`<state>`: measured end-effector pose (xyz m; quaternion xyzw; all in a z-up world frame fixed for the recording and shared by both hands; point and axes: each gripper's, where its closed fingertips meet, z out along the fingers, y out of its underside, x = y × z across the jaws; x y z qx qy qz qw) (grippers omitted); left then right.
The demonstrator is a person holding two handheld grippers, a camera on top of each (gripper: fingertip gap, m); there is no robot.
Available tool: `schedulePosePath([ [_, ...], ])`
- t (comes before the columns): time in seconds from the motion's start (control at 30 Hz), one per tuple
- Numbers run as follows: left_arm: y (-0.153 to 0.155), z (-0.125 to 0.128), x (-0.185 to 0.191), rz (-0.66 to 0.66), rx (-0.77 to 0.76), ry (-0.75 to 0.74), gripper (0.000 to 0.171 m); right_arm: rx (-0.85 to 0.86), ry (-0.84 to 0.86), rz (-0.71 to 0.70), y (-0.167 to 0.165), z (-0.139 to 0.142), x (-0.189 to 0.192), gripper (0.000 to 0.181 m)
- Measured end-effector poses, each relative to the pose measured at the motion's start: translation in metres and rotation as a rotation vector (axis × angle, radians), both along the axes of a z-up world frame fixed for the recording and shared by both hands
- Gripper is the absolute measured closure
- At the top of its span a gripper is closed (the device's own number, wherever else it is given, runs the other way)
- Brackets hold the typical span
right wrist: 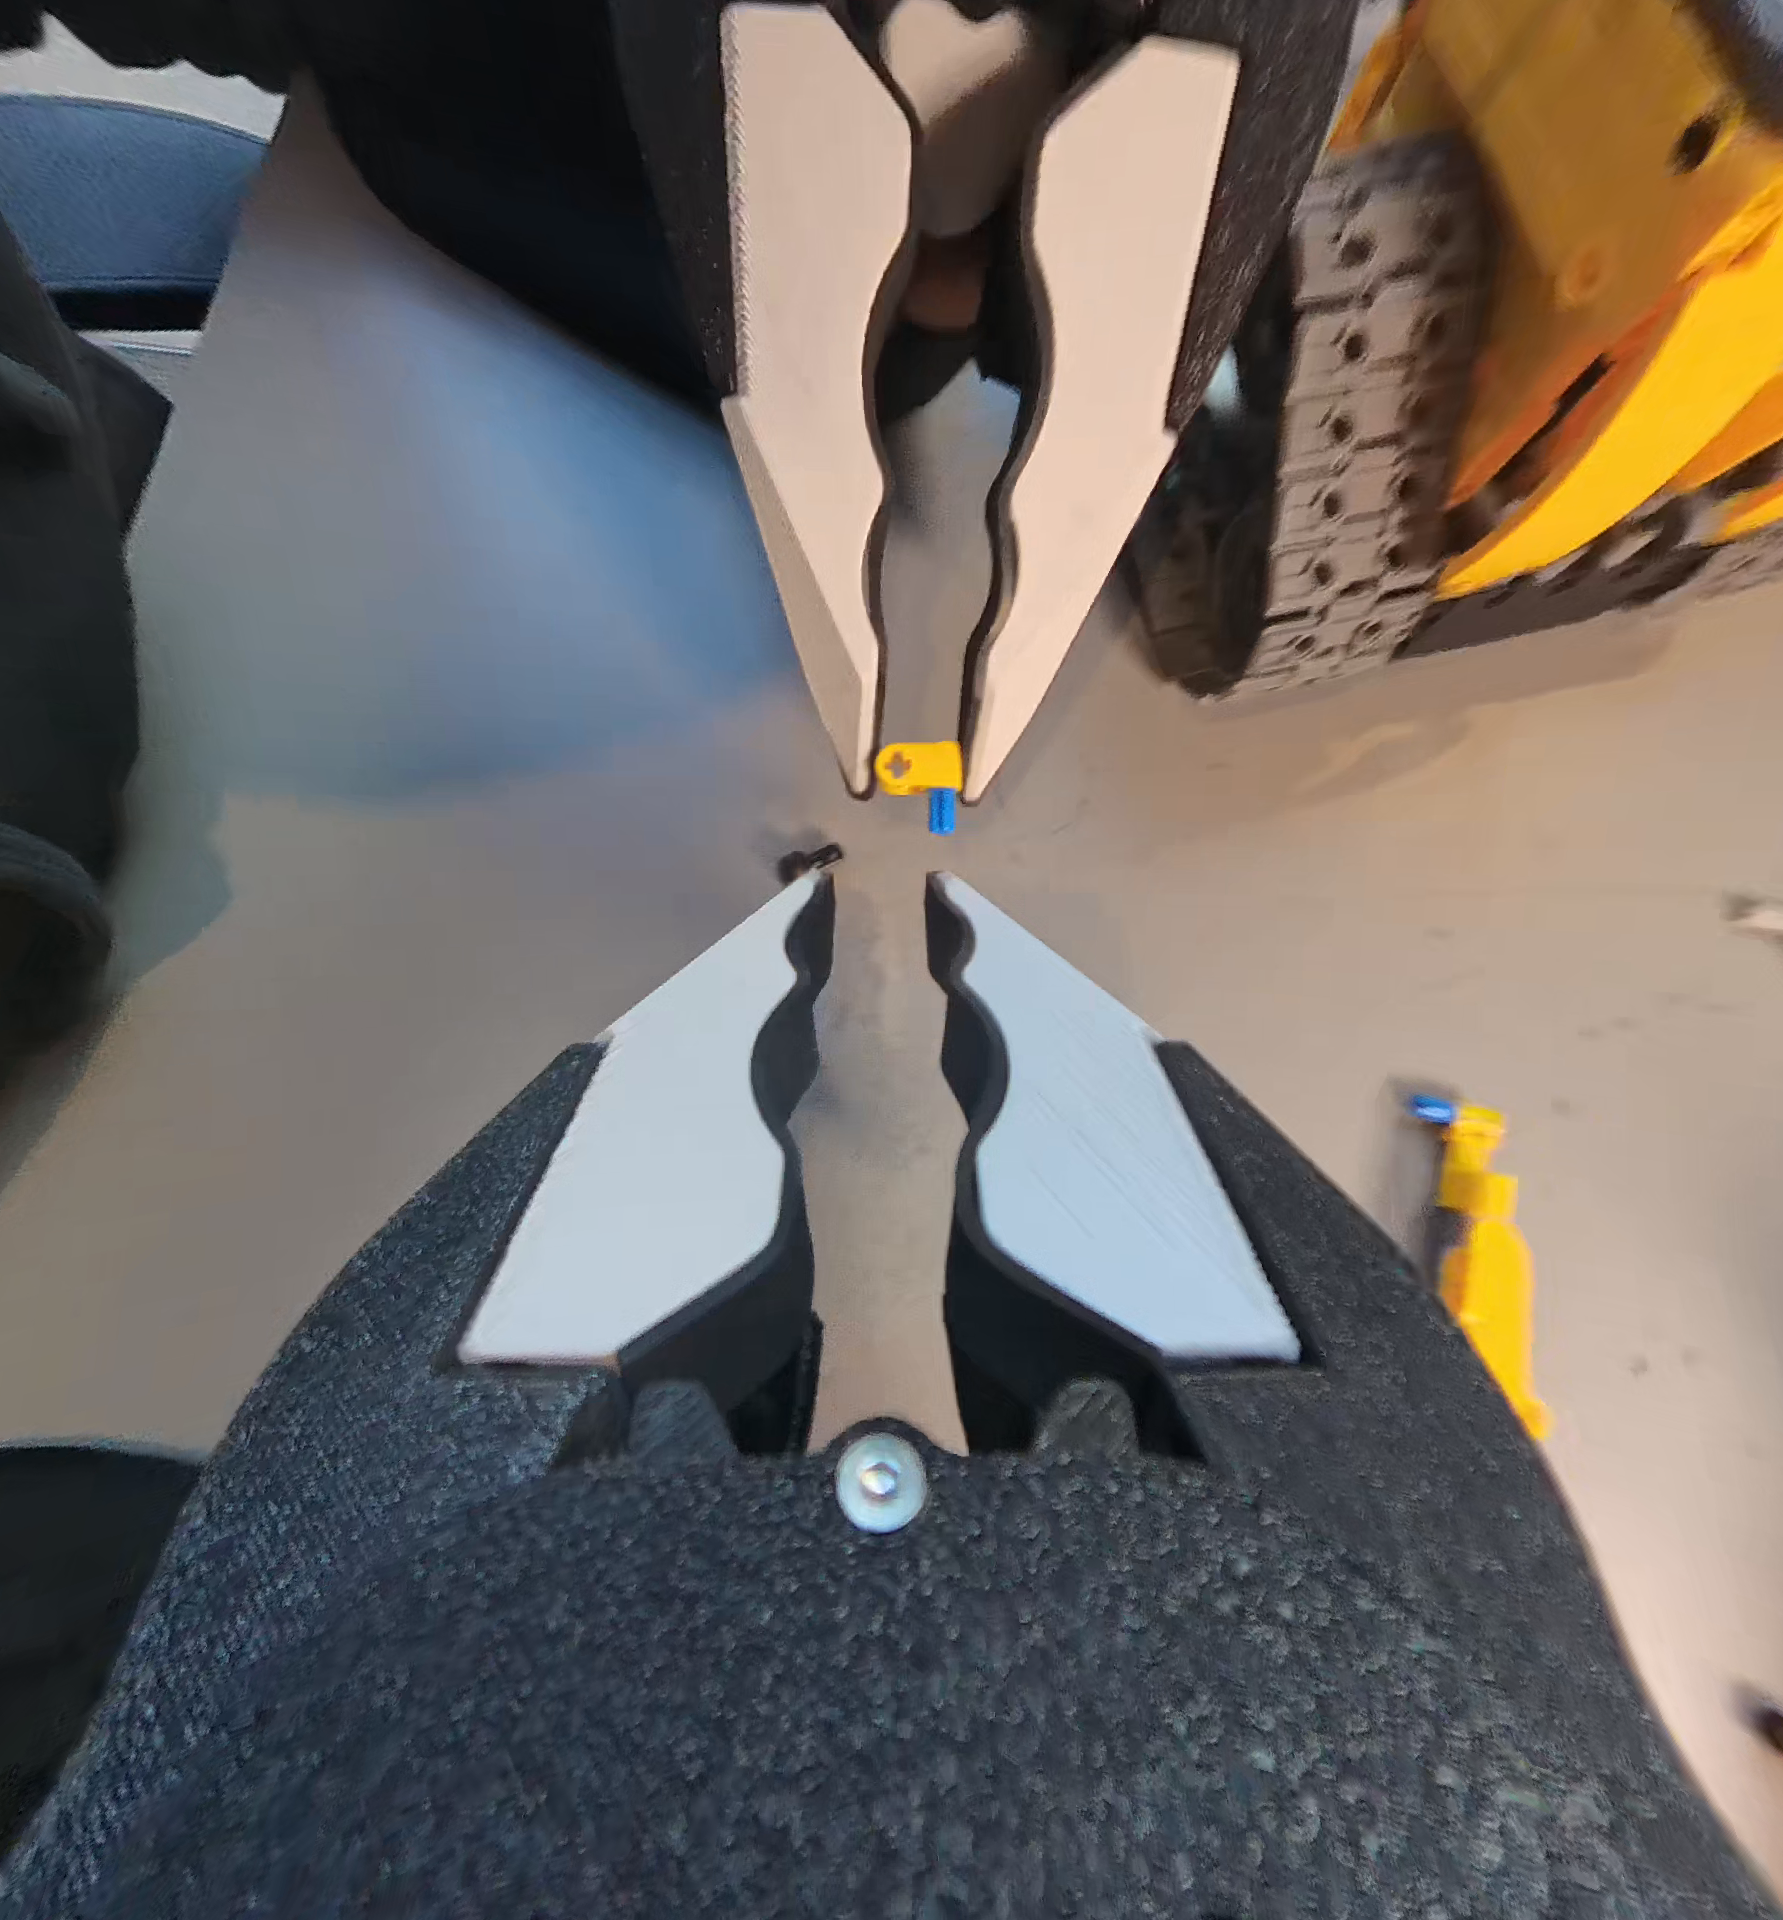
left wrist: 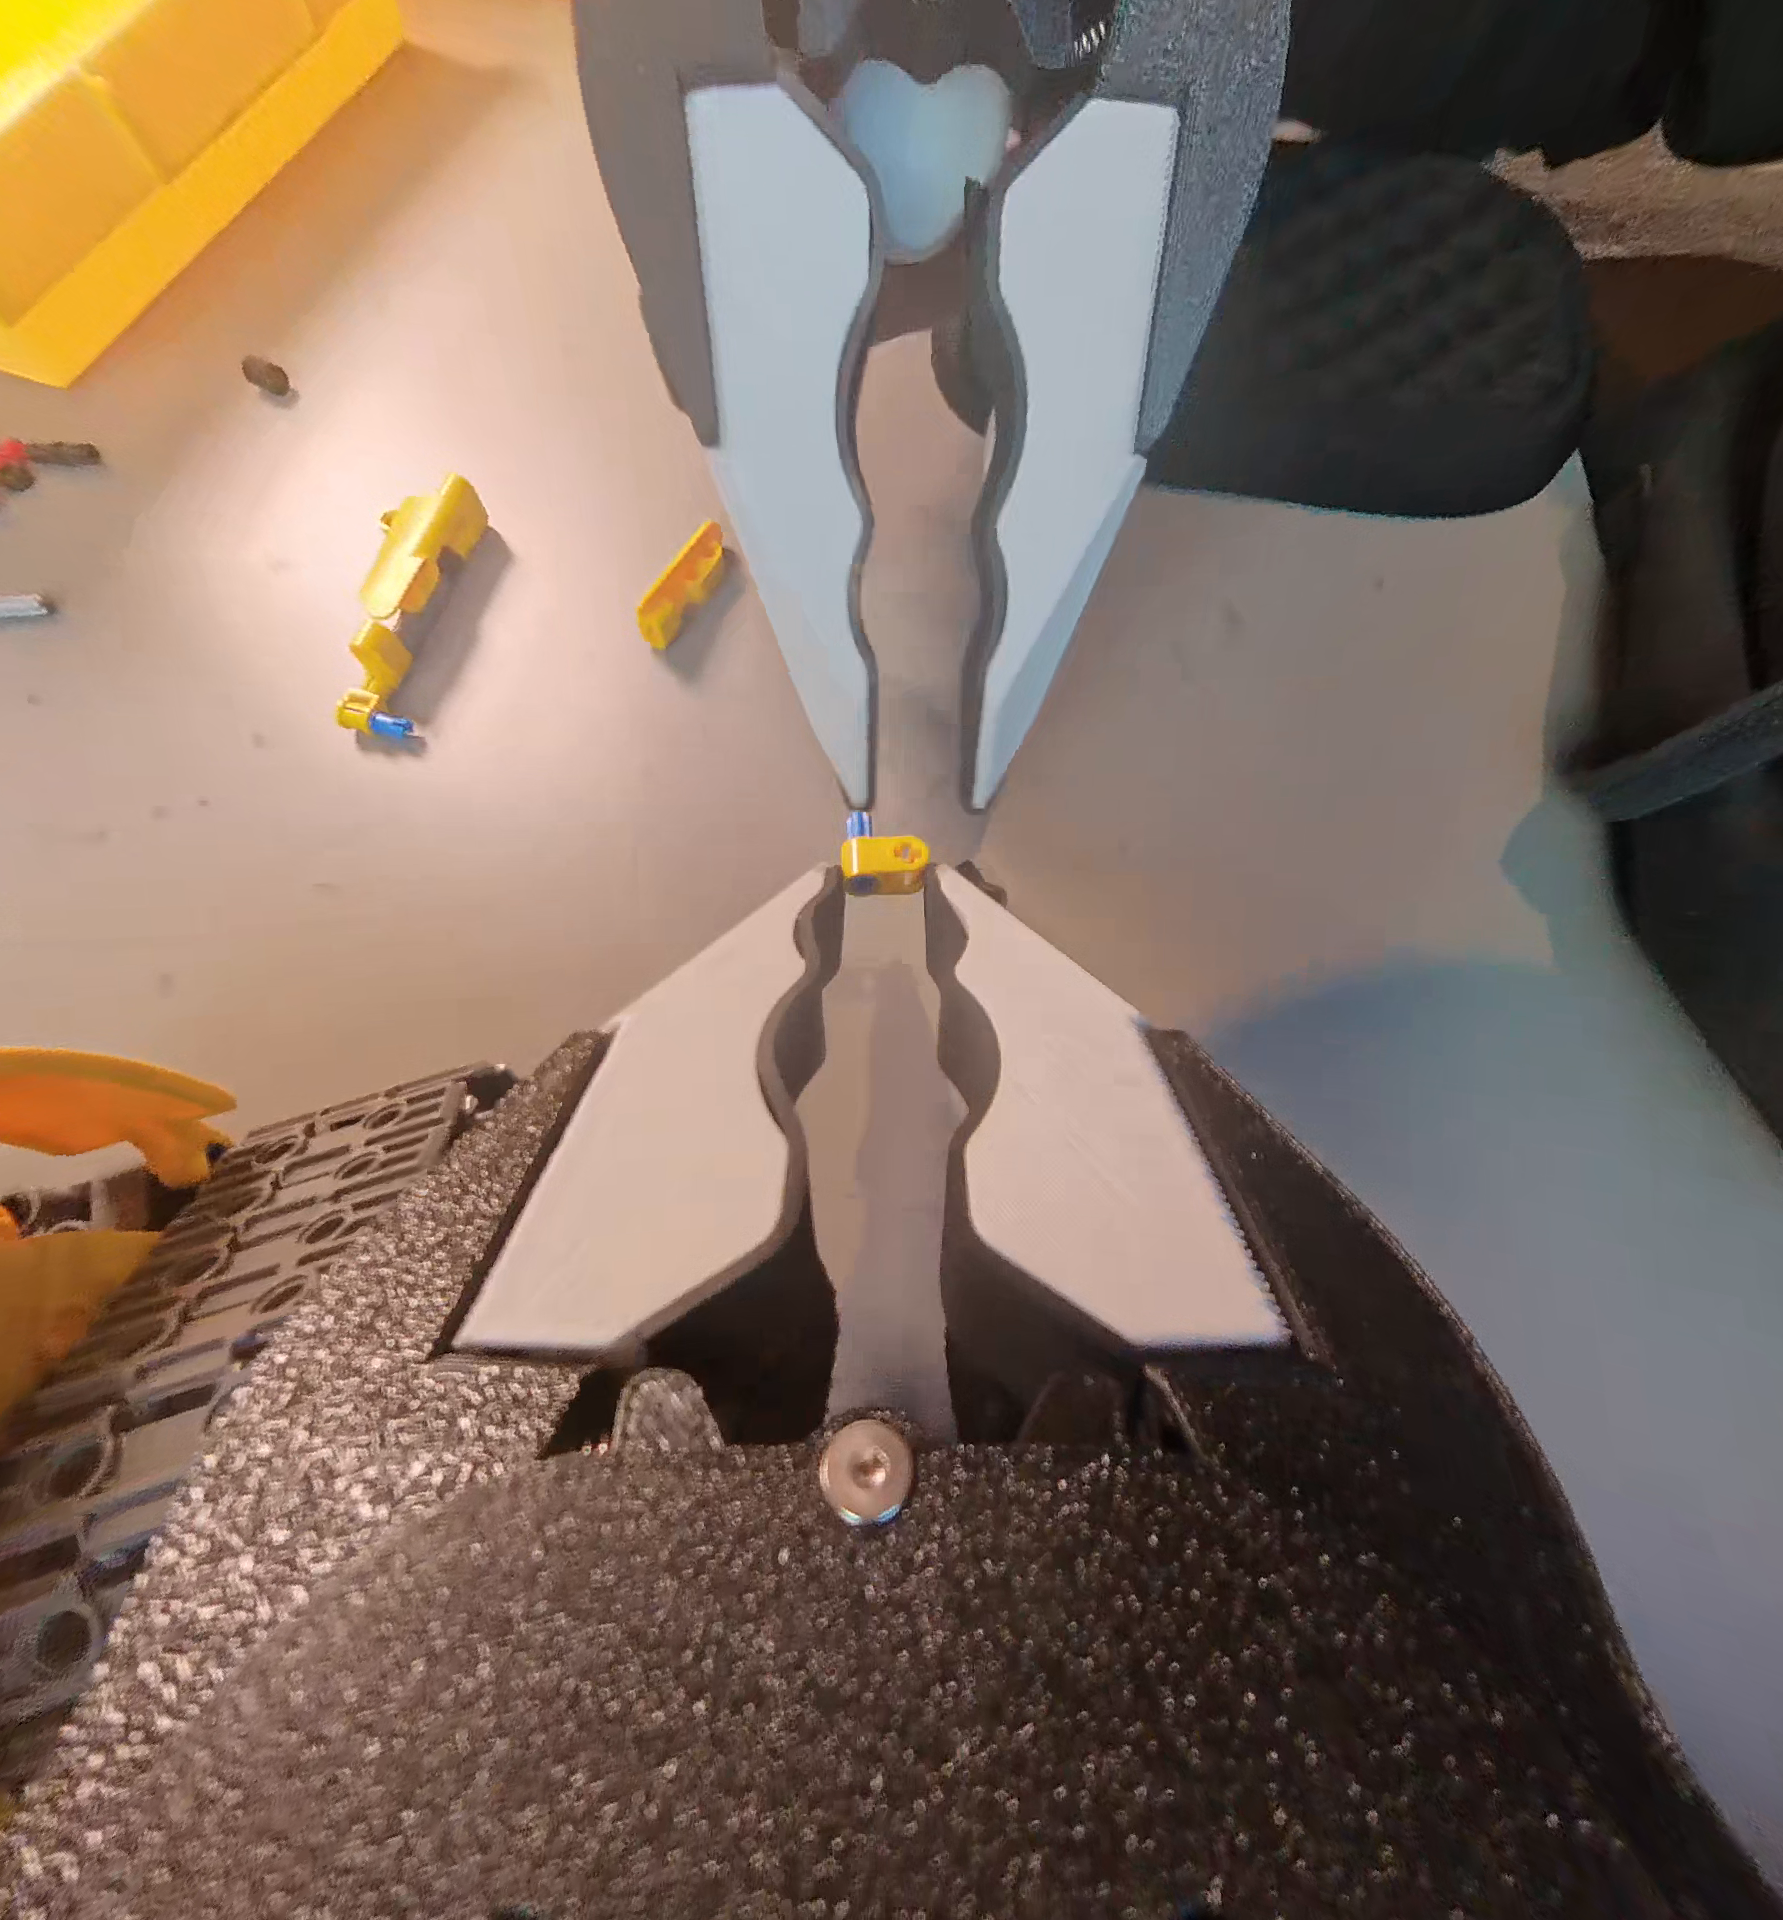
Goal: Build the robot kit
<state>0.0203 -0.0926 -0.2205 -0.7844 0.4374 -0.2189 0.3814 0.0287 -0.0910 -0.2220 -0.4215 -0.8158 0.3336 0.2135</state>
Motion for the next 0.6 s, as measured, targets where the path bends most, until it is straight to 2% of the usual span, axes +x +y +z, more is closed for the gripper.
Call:
schedulePosePath([
  [0.1, 0.001, 0.008, 0.000, 0.003, 0.017, -0.038, 0.157, 0.093, 0.150, 0.031, 0.000, 0.015, -0.006, 0.164],
  [0.17, 0.002, 0.007, -0.001, 0.007, 0.025, -0.027, 0.157, 0.087, 0.160, 0.016, 0.001, 0.015, -0.008, 0.165],
  [0.3, 0.002, -0.001, -0.001, 0.004, 0.021, 0.021, 0.157, 0.045, 0.117, 0.021, 0.000, 0.011, -0.004, 0.165],
  [0.47, 0.000, -0.020, -0.005, 0.015, -0.030, 0.113, 0.158, 0.034, -0.003, 0.095, -0.014, -0.009, 0.010, 0.165],
  [0.6, -0.002, -0.027, -0.006, 0.012, -0.046, 0.157, 0.158, 0.034, -0.040, 0.082, -0.015, -0.018, 0.006, 0.165],
])
